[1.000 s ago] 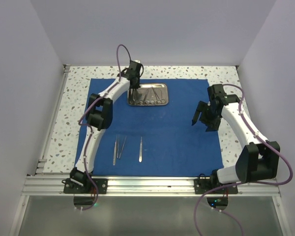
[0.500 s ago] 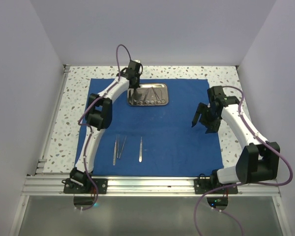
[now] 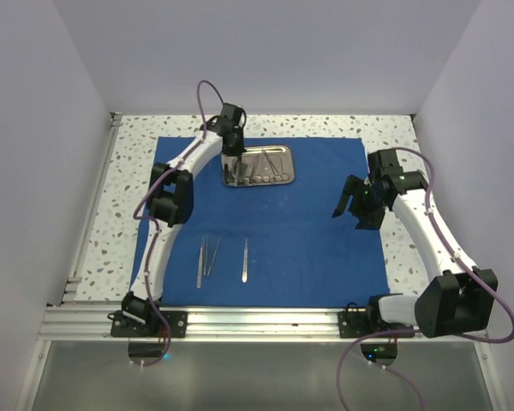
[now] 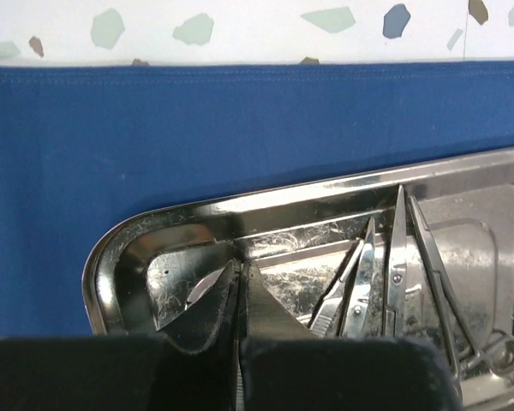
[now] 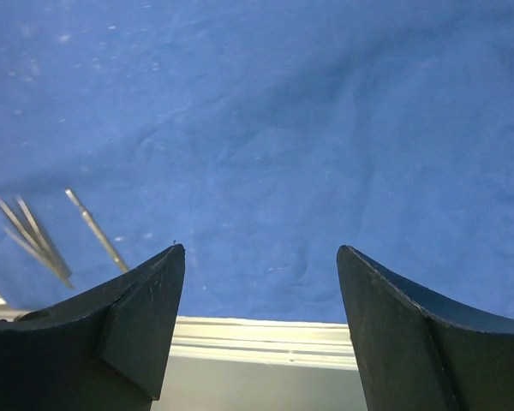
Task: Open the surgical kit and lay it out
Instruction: Pick up the medical item from the container.
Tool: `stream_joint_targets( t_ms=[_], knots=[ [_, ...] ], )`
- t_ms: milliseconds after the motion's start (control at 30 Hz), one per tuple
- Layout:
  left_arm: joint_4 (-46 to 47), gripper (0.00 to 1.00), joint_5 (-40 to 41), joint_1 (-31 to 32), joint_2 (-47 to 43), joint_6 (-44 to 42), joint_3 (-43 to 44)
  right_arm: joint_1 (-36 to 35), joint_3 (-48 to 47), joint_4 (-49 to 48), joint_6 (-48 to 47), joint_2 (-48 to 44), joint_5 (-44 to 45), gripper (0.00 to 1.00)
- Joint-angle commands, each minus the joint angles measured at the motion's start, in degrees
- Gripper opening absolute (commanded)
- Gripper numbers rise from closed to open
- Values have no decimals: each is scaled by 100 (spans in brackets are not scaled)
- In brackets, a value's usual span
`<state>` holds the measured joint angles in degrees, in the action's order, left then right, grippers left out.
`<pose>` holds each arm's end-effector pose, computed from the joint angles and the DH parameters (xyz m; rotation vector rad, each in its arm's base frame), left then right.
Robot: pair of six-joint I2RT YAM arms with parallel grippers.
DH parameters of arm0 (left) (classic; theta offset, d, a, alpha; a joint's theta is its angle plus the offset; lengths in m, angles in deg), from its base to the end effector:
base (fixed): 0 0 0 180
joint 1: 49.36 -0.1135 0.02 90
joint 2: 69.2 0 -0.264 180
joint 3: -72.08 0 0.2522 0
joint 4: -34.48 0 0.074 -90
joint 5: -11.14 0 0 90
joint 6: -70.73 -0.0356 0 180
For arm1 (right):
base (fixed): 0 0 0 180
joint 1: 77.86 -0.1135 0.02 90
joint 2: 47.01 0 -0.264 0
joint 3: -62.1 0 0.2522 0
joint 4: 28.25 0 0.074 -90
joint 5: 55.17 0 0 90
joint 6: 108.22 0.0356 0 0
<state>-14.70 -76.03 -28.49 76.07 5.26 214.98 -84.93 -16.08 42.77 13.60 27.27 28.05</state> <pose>0.5212 -0.1968 0.1677 -0.1010 2.4880 -0.2783 0.2402 0.0340 0.2840 0.5640 2.7264 0.3430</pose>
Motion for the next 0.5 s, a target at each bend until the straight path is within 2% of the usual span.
stream_joint_targets(
  t_ms=[0, 133, 467],
  knots=[
    [-518, 0, -231, -38, -701, 306, 269, 13, -211, 120, -96, -308, -341, 75],
    [-694, 0, -178, -47, -1070, 403, 42, 13, -97, 128, -123, -458, -542, 76],
    [-826, 0, 51, -30, -2466, 482, -1241, -58, -263, 75, -149, -336, -771, 76]
  ],
)
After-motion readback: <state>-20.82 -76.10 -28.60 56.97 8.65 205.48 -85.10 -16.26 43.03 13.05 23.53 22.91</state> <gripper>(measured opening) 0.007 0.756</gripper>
